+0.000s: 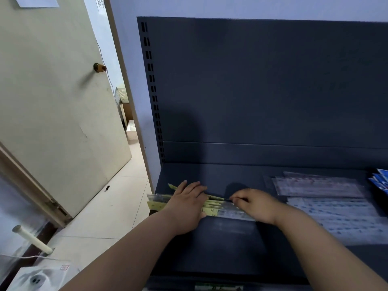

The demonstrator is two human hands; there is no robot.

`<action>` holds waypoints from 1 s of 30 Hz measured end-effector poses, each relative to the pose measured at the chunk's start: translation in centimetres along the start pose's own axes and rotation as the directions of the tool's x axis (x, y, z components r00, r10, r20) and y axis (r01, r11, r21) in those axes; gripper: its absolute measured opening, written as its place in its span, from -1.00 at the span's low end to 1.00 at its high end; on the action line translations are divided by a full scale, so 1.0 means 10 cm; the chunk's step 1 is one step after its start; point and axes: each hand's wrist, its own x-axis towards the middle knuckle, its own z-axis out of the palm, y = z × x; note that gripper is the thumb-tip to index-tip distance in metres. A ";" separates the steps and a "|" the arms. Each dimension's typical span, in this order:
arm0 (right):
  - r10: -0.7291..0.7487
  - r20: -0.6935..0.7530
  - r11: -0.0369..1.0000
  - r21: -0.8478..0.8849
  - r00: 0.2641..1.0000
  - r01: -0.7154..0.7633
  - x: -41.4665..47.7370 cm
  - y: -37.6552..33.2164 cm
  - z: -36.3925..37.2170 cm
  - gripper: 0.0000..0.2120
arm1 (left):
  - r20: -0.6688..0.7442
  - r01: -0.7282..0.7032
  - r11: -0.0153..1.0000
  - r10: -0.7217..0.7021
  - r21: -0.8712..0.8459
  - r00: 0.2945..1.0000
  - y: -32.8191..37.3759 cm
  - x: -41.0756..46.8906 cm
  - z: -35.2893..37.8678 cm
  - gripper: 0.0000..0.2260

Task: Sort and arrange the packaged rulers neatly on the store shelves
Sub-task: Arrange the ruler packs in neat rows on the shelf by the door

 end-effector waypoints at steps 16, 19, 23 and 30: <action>0.274 -0.562 0.948 0.295 0.780 -0.120 -0.18 -0.03 0.20 -0.62 | -0.003 0.120 0.982 -0.121 -0.144 0.993 -0.16 0.02 -0.05 -0.52; 0.329 -0.477 0.822 0.569 0.815 0.000 -0.11 -0.15 0.35 -0.63 | -0.040 0.122 0.987 -0.127 -0.103 0.991 -0.12 0.02 -0.01 -0.49; 0.088 -0.593 0.994 0.106 0.800 -0.031 -0.03 -0.28 0.54 -0.53 | -0.036 0.160 0.986 -0.162 -0.052 0.986 -0.08 0.10 0.01 -0.45; 0.045 -0.603 0.994 0.107 0.796 0.024 0.08 -0.22 0.57 -0.54 | -0.154 0.367 0.864 -0.438 -0.346 0.886 -0.40 -0.20 0.00 -0.39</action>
